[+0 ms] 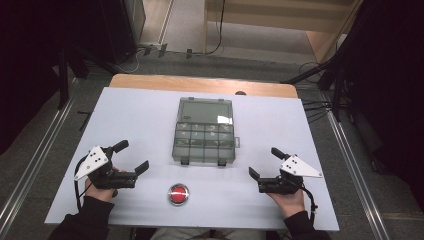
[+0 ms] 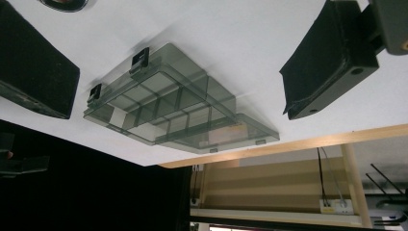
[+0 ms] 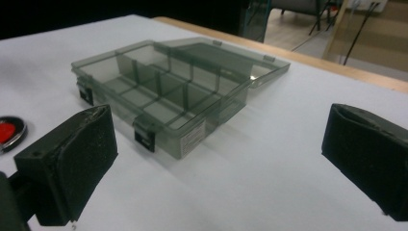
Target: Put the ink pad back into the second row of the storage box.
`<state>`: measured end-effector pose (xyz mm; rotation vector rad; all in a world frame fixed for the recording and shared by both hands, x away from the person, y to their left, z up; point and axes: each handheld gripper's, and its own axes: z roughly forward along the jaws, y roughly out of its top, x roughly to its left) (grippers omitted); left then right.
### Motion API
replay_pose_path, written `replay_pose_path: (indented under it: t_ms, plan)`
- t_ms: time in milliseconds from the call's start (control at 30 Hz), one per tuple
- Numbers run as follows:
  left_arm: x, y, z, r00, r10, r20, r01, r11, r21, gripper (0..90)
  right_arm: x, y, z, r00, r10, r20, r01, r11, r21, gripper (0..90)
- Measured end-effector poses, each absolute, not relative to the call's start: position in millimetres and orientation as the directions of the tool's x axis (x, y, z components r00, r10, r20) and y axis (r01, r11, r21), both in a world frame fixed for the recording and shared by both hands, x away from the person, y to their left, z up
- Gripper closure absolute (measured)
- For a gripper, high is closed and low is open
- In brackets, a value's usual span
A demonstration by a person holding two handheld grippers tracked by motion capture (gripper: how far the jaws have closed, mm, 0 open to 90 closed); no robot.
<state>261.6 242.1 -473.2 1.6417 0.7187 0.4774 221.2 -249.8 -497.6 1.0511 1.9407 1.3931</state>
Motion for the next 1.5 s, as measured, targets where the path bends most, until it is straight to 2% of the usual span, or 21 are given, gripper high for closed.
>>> replay_pose_path:
  t_ms: [233,533,1133,1500]
  plan:
    - [262,242,-473,0.722,0.687,-0.082,0.194,-0.088,0.977,0.0,222,-237,-503,-0.62,0.784,0.008,0.307,0.234,0.922,0.0]
    - [262,242,-473,0.723,0.686,-0.086,0.195,-0.083,0.977,0.0,220,-224,-502,-0.668,0.744,0.028,0.333,0.265,0.905,0.0]
    - [263,242,-476,0.718,0.69,-0.097,0.218,-0.089,0.972,0.0,224,-178,-491,-0.786,0.618,-0.01,0.313,0.411,0.856,0.0]
    - [263,242,-477,0.721,0.685,-0.105,0.221,-0.083,0.972,0.0,239,-139,-488,-0.86,0.511,-0.001,0.323,0.545,0.774,0.0]
